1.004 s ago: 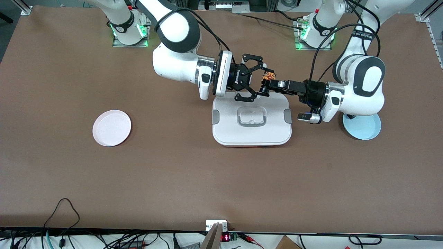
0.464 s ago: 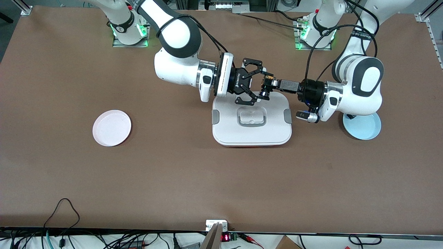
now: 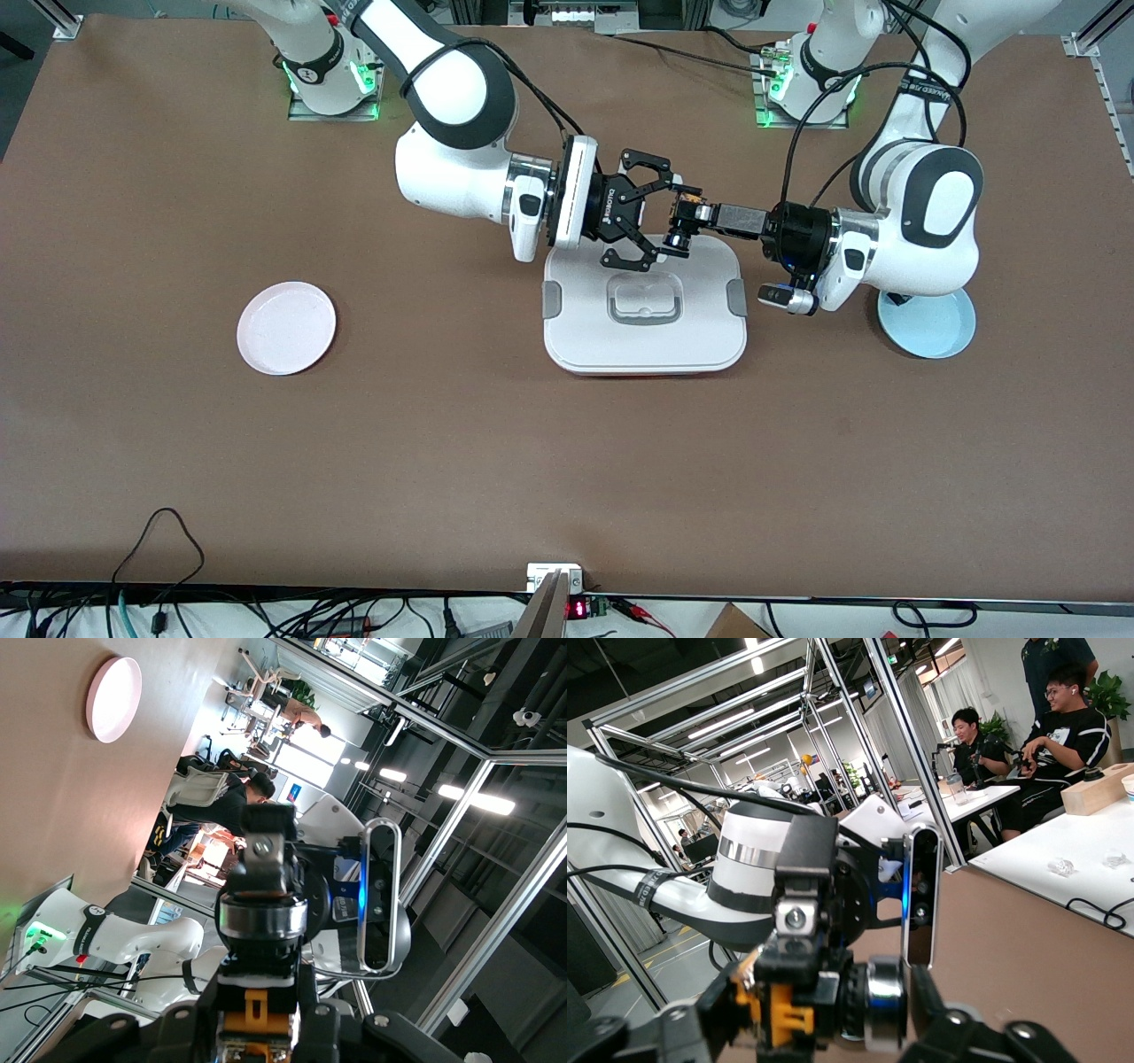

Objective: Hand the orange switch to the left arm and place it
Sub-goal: 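Grasp the switch with the left gripper and open the right gripper, then carry the switch to the blue plate while the right gripper withdraws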

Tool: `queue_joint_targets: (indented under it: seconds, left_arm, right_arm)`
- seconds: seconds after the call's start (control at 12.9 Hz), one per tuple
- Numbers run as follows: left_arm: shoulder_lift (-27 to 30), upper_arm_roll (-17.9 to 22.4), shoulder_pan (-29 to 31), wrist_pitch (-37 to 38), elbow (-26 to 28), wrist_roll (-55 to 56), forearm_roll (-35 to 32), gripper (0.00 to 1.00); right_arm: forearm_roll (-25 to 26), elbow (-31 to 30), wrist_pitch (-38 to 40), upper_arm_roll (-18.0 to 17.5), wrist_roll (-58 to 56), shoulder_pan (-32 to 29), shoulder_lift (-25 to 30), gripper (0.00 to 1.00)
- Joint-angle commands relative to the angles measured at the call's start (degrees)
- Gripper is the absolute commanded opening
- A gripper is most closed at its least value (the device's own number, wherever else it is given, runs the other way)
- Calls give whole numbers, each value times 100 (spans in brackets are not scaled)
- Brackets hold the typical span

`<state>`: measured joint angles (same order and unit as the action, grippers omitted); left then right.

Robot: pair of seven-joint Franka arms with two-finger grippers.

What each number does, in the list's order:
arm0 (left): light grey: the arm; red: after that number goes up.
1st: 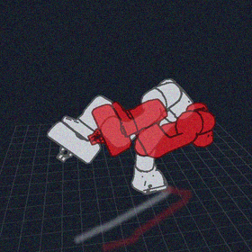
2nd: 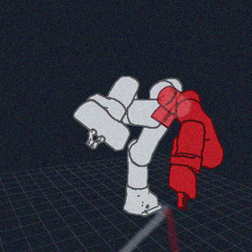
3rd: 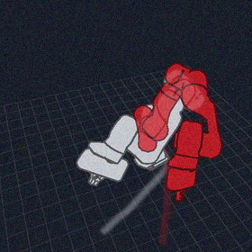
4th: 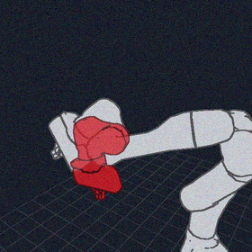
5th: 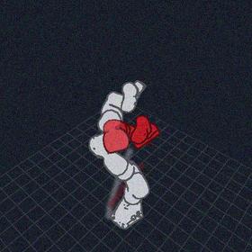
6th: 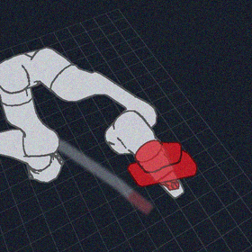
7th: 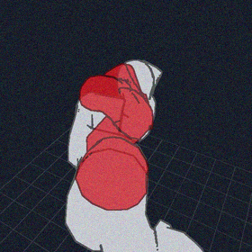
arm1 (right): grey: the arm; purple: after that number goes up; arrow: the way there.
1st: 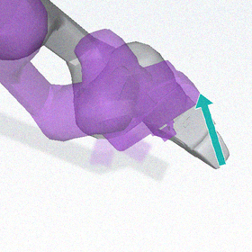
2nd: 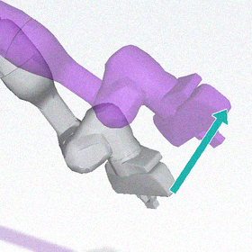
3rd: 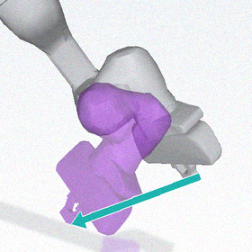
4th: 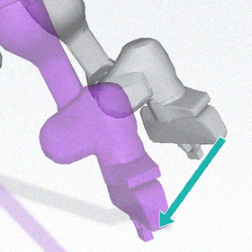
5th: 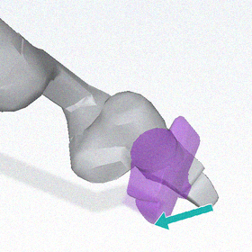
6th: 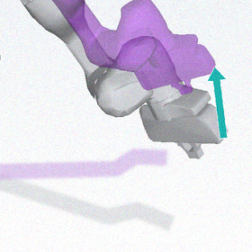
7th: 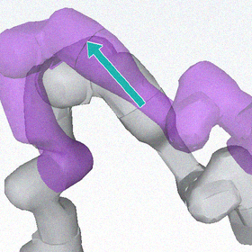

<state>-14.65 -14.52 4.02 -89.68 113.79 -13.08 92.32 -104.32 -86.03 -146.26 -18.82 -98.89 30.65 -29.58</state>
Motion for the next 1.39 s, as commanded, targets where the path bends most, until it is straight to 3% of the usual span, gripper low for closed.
queue_joint_targets:
  seconds: [0.0,0.23,0.77,0.93,1.16,1.31]
  left_arm:
    - [94,-25,64,91,-41,112,128,19]
    - [94,19,64,91,-190,130,-55,19]
    - [41,54,502,170,-1103,113,-2637,18]
    - [23,45,608,248,-1480,69,-3733,16]
    - [-91,45,600,293,-1974,-492,-5317,15]
    - [-100,45,600,267,-2045,-1053,-6273,14]
  right_arm:
    - [-98,104,-43,-25,-104,-94,-92,100]
    - [-54,95,131,-25,228,-340,74,100]
    - [350,-492,703,-8,731,-884,786,100]
    - [753,-591,1395,105,1054,-1096,944,100]
    - [1911,-984,1764,457,2150,-1201,1575,100]
    - [2693,-1415,2615,1114,2978,-1176,2129,100]
